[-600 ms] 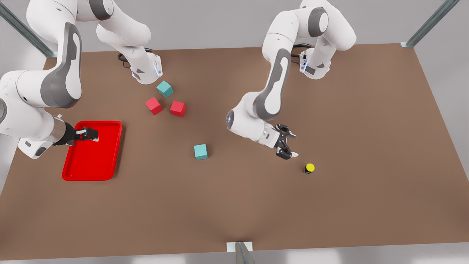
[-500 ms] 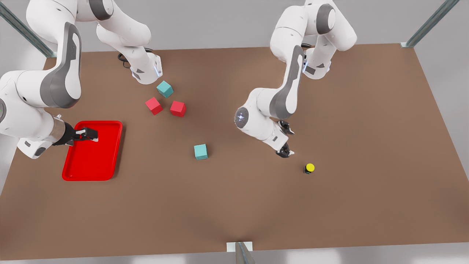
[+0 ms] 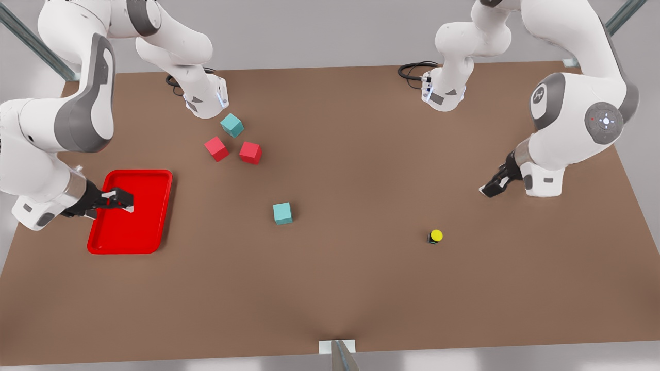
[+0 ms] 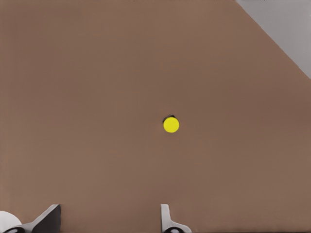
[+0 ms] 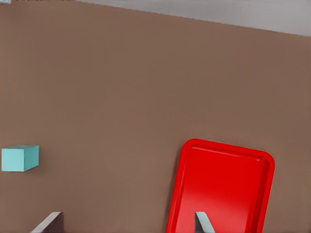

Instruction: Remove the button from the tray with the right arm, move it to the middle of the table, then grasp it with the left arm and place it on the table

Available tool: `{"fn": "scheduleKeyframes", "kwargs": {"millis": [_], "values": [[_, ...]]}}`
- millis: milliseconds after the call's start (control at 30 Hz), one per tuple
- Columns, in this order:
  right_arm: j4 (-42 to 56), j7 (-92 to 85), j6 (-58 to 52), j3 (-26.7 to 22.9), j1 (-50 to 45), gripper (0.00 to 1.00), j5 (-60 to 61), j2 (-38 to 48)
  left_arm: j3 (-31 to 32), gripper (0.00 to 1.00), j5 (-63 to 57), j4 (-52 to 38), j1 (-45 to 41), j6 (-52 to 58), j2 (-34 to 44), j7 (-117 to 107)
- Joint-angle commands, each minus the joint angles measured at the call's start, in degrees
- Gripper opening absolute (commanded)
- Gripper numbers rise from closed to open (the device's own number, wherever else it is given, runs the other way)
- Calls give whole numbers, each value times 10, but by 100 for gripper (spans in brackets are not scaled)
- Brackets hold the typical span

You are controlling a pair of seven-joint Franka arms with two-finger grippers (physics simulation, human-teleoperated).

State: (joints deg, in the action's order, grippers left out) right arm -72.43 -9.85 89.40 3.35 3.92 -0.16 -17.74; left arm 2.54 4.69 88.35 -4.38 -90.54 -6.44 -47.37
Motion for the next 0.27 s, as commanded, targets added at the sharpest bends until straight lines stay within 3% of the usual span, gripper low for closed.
{"fn": "scheduleKeyframes", "kwargs": {"millis": [0,233], "values": [[1,4,59,-1,3,100,-2,-13,6,100,-39,26,-1,-42,30,497],[21,4,74,5,-19,100,-25,-13,7,100,-53,6,-4,-53,-5,499]]}}
